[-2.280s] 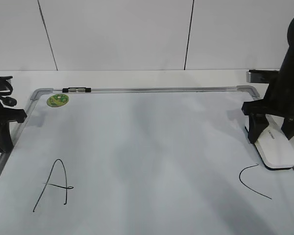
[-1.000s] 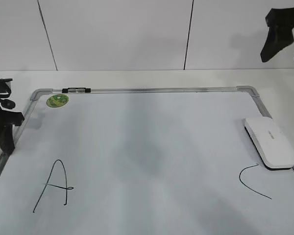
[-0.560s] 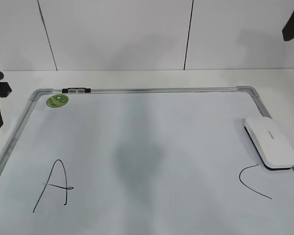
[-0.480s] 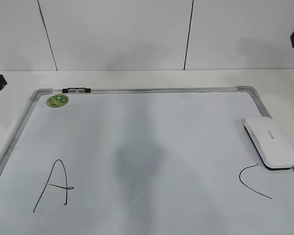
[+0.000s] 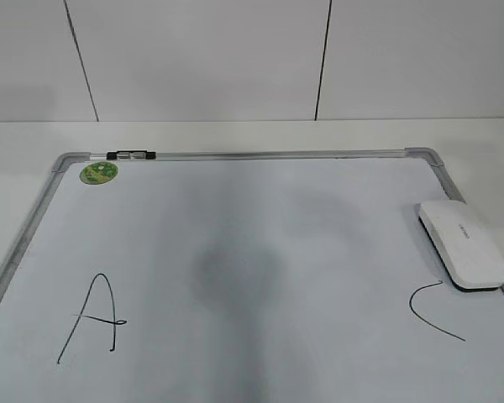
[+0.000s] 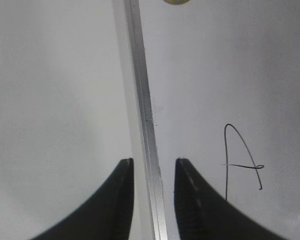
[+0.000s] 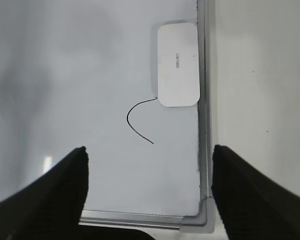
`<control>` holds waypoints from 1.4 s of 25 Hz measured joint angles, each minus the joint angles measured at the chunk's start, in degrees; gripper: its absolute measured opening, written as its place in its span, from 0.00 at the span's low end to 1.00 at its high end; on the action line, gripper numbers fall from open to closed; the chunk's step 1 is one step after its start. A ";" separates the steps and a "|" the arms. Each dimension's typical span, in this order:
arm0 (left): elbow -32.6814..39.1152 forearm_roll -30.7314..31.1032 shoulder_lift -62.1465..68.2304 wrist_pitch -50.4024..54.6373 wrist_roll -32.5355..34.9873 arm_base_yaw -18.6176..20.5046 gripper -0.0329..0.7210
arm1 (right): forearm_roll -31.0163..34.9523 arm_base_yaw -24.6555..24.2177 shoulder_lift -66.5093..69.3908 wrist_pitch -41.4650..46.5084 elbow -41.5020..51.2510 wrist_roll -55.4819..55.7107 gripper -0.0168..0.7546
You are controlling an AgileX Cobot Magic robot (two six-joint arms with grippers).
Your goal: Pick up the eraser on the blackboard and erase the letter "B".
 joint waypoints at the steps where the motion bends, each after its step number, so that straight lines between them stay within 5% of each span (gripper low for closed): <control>1: 0.74 -0.10 -2.12 0.12 0.00 0.00 0.32 | -0.09 0.00 -3.25 0.00 1.62 0.00 0.79; 11: 15.03 -0.67 -26.26 1.33 0.02 0.00 0.32 | -0.85 0.00 -27.46 0.80 8.96 0.03 0.79; 22: 33.13 -0.46 -55.57 2.30 0.12 0.00 0.32 | -1.19 0.00 -37.93 1.05 16.14 -1.98 0.79; 35: 44.86 -0.46 -77.18 -0.64 0.12 0.00 0.32 | -7.37 0.00 -53.09 1.41 32.06 -5.89 0.78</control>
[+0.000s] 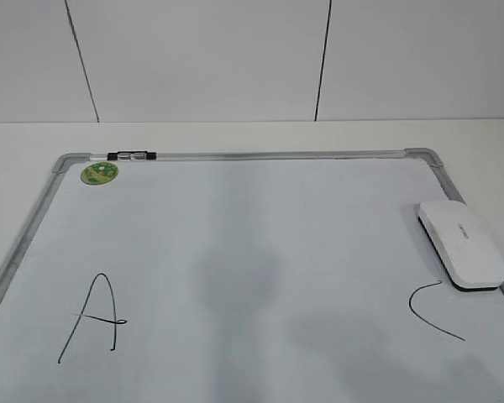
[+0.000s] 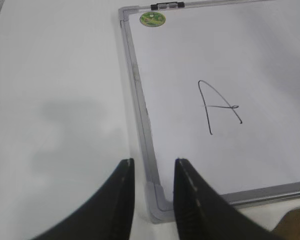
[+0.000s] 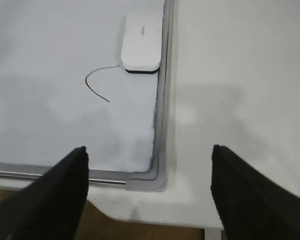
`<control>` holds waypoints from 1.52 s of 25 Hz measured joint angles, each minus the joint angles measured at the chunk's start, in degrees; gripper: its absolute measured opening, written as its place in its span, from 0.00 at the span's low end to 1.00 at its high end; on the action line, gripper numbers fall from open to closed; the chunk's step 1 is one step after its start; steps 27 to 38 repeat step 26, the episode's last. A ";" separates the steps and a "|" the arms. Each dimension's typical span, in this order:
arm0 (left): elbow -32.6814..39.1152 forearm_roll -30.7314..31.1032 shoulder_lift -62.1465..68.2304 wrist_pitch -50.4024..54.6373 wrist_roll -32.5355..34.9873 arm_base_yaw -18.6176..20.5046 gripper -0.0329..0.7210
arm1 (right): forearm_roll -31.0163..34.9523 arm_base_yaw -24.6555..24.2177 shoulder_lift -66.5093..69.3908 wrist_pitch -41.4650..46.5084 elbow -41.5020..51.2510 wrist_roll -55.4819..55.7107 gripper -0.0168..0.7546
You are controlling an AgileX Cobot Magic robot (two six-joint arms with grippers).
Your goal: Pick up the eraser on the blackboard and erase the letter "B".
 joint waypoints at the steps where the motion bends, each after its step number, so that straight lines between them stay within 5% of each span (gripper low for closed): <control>1: 0.51 0.00 0.00 -1.14 0.00 0.00 0.32 | -0.42 0.00 0.00 -0.23 0.44 -0.12 0.78; 7: 2.50 0.15 0.00 -5.51 0.00 0.00 0.32 | -0.42 0.00 0.00 -6.37 2.57 -0.12 0.78; 38: 2.62 1.17 0.00 -5.74 0.00 0.00 0.32 | -0.42 0.00 0.00 -6.86 2.95 -0.12 0.78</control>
